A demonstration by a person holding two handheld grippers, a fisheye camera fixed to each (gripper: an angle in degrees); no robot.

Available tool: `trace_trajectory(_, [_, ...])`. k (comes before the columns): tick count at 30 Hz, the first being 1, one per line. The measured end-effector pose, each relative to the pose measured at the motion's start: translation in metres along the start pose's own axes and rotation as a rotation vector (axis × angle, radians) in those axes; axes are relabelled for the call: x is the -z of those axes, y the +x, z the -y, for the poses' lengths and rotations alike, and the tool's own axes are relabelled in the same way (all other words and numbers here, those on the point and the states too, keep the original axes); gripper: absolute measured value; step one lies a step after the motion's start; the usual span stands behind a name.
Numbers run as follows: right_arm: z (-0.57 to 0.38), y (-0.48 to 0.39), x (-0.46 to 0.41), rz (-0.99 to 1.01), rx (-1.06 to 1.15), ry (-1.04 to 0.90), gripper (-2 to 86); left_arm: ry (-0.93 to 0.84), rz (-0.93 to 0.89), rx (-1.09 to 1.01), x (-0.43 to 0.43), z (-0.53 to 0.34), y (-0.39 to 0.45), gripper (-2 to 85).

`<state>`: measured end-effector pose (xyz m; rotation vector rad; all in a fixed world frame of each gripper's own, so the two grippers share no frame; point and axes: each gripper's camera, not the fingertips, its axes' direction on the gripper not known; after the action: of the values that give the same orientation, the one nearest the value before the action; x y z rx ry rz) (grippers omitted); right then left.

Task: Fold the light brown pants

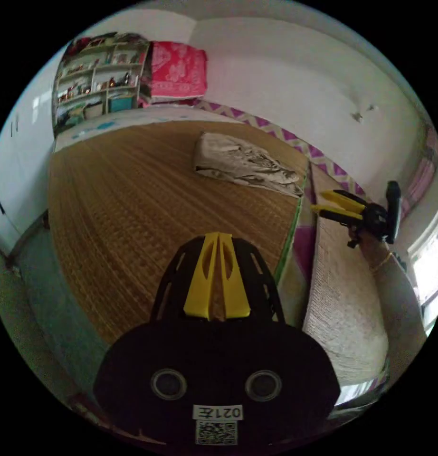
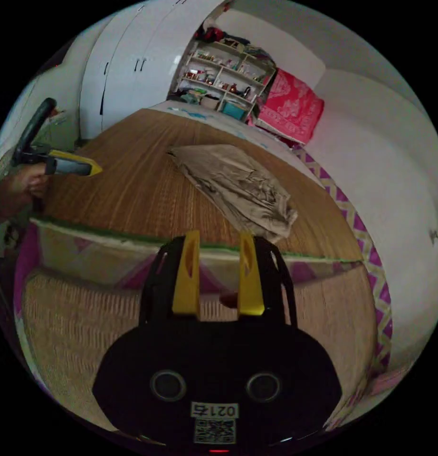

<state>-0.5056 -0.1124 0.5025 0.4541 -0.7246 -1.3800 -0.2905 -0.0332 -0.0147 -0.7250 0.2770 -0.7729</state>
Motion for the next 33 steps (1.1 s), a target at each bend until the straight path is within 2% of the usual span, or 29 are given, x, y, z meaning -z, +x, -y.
trace_trajectory(6, [0.074, -0.019, -0.116, -0.024, 0.197, -0.172, 16.1, -0.122, -0.023, 0.041, -0.029, 0.013, -0.004, -1.0])
trace_trajectory(9, [0.095, -0.024, -0.152, -0.034, 0.242, -0.204, 17.0, -0.103, 0.010, 0.015, -0.030, 0.013, 0.003, -1.0])
trace_trajectory(11, [0.105, -0.027, -0.168, -0.008, 0.268, -0.226, 15.5, -0.075, 0.054, -0.022, -0.028, 0.010, 0.013, -1.0])
trace_trajectory(14, [0.108, -0.040, -0.188, 0.075, 0.352, -0.249, 6.8, -0.054, 0.116, -0.073, -0.029, 0.006, 0.026, -0.9])
trace_trajectory(15, [0.107, -0.048, -0.195, 0.008, 0.352, -0.246, 2.8, -0.052, 0.127, -0.085, -0.030, 0.005, 0.028, -0.9])
trace_trajectory(18, [0.105, -0.065, -0.200, -0.070, 0.337, -0.236, 0.4, -0.069, 0.146, -0.093, -0.036, 0.004, 0.027, -0.9])
trace_trajectory(21, [0.104, -0.060, -0.174, -0.136, 0.279, -0.189, -0.4, -0.077, 0.157, -0.094, -0.040, 0.002, 0.023, -1.0])
trace_trajectory(26, [0.072, -0.045, -0.092, -0.206, 0.299, -0.200, -0.7, -0.088, 0.160, -0.082, -0.043, -0.003, 0.010, -1.0])
trace_trajectory(33, [-0.060, -0.056, 0.073, -0.299, 0.300, -0.336, -0.7, -0.113, 0.123, -0.082, -0.043, -0.015, -0.019, -1.0])
